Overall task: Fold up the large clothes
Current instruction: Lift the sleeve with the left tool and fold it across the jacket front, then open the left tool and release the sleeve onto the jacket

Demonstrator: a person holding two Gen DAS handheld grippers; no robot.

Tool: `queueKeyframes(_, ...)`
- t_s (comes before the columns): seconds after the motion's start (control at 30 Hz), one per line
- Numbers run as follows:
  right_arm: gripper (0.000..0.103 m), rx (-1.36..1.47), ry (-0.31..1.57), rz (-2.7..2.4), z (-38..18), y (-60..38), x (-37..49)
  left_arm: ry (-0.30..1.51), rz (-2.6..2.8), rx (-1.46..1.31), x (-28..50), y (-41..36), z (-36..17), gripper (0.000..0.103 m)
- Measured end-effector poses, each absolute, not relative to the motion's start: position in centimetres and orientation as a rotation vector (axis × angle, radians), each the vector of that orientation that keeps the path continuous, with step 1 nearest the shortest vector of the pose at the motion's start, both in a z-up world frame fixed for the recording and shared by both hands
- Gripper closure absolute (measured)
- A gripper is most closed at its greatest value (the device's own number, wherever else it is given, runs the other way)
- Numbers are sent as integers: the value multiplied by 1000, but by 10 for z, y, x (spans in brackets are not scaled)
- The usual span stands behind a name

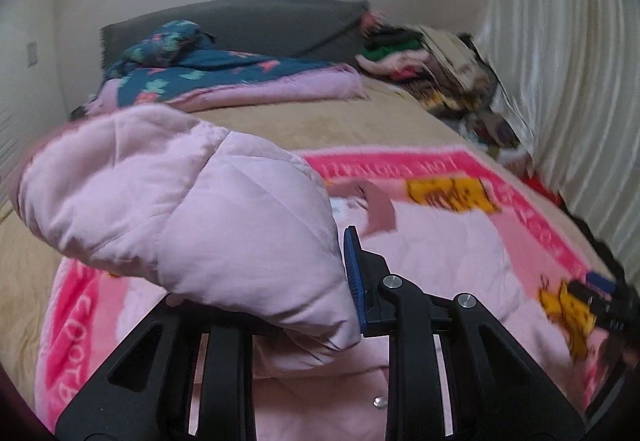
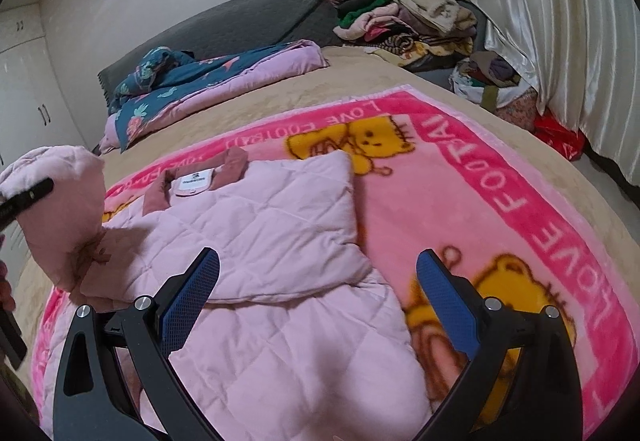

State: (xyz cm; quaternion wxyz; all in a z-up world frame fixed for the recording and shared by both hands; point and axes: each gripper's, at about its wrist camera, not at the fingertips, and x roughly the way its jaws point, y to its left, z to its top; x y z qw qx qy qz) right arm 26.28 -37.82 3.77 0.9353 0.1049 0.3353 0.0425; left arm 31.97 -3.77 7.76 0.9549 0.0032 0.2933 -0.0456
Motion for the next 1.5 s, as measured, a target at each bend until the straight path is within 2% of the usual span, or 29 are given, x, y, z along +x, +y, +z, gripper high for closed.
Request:
queueKeyframes(0.33, 5, 271, 727, 34, 13, -405, 253, 700, -207, 181, 317, -94, 21, 87)
queueKeyframes(0.67, 5, 301, 748, 10, 2, -417, 248, 724, -214, 322, 303, -126, -19, 83)
queueKeyframes(0.73, 5, 302, 750, 9, 2, -416, 248, 728, -209, 341, 300, -128, -24, 78)
queueKeyframes(0.8, 5, 297, 752, 11, 2, -416, 249, 733, -210, 351, 297, -130, -27, 69)
queueKeyframes(0.87, 5, 289, 751, 8, 3, -414, 248, 742, -228, 364, 293, -134, -28, 39)
queueKeyframes(0.9, 5, 290, 749, 8, 3, -414, 248, 744, -242, 363, 290, -136, -28, 34)
queueKeyframes(1.27, 5, 257, 731, -10, 10, -404, 250, 798, -379, 296, 272, -132, -25, 11)
queueKeyframes(1.5, 4, 235, 742, 31, 13, -379, 254, 792, -421, 163, 267, -102, -8, 10)
